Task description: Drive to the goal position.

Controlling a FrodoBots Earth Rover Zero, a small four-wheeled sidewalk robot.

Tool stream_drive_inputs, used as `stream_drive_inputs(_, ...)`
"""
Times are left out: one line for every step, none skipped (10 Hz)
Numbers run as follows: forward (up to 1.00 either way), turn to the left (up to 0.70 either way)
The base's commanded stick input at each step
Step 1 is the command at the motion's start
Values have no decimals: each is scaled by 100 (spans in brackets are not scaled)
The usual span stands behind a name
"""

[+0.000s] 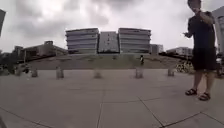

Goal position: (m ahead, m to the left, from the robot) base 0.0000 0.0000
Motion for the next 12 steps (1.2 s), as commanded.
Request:
stream_drive_inputs(6, 0)
stream_drive_inputs(4, 0)
stream_drive_inputs(6, 0)
stream_drive_inputs(6, 0)
stream_drive_inputs(9, 0)
stream_drive_inputs(70, 0)
stream_drive_inputs(70, 0)
stream_drive_inputs(70, 0)
stream_drive_inputs(70, 0)
stream_drive_inputs(70, 0)
stream_drive_inputs(70, 0)
stream_drive_inputs(70, 0)
